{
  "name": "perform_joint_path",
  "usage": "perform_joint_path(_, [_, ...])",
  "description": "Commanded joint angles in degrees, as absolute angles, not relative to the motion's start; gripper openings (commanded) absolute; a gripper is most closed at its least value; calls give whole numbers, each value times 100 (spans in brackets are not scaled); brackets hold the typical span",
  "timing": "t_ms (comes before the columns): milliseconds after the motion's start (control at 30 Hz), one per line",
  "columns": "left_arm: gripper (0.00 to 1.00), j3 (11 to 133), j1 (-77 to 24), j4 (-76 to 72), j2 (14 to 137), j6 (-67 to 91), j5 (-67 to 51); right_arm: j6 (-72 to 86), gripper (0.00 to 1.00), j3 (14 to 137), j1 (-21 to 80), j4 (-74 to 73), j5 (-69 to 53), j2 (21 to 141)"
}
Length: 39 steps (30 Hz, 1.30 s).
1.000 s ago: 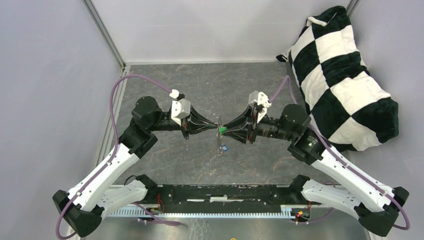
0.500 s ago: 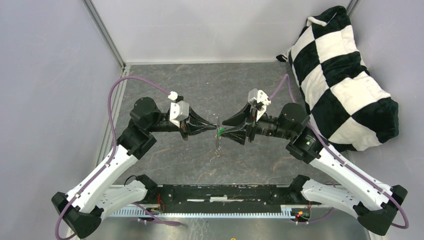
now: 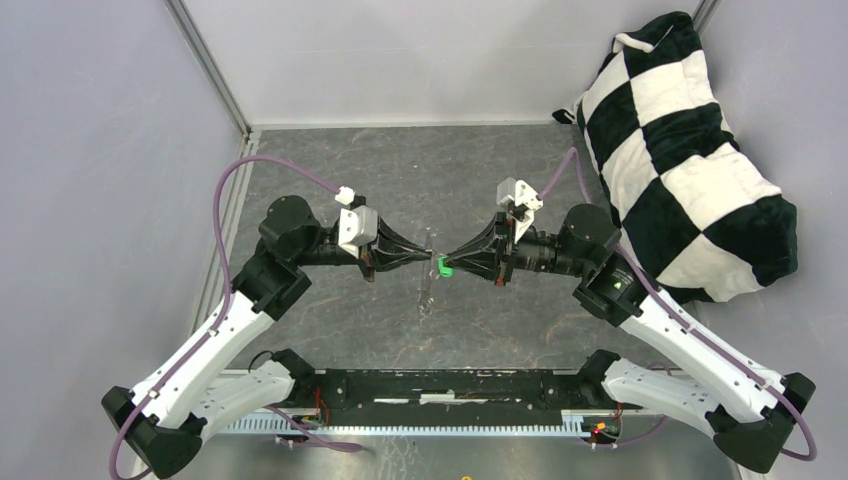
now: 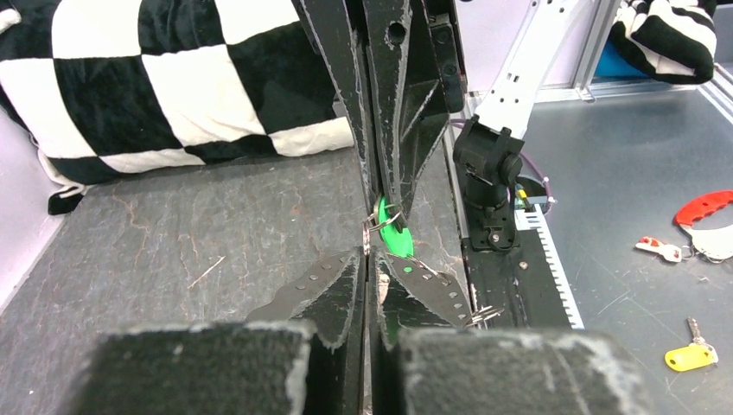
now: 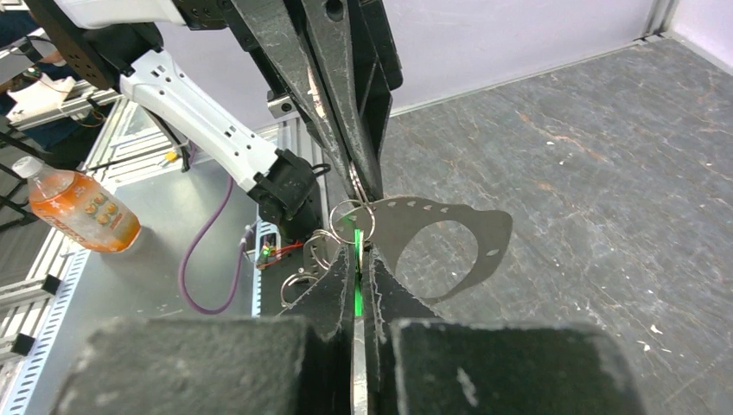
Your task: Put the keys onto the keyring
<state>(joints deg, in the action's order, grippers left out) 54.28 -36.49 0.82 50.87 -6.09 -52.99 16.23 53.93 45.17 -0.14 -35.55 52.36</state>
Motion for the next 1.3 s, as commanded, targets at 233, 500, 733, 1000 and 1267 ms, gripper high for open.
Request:
perform_joint_path(233, [2,5428,-3674,-201,4931,-687,-5457,1187,0,5622,4434,-826,-3532,5164])
perform_joint_path(500, [2,5432,-3676,-372,4972,-498,-5479,1184,1,5615,4438,-810,-4128,5457])
perform_joint_path(733, [2,5416,-3674,-431,4976,-445,-5493,483,30,6238,4439,-1678,-4112,5655])
perform_joint_path(1000, [2,5416,-3674,-392,4979,-430,-5585,-260,57,7390,4419,-2232,-3781,5765])
perform_joint_path(1267, [2,5440,-3674,-368,4974,-381,-5624,-48,56,7114,4419,-1347,-4204,5969])
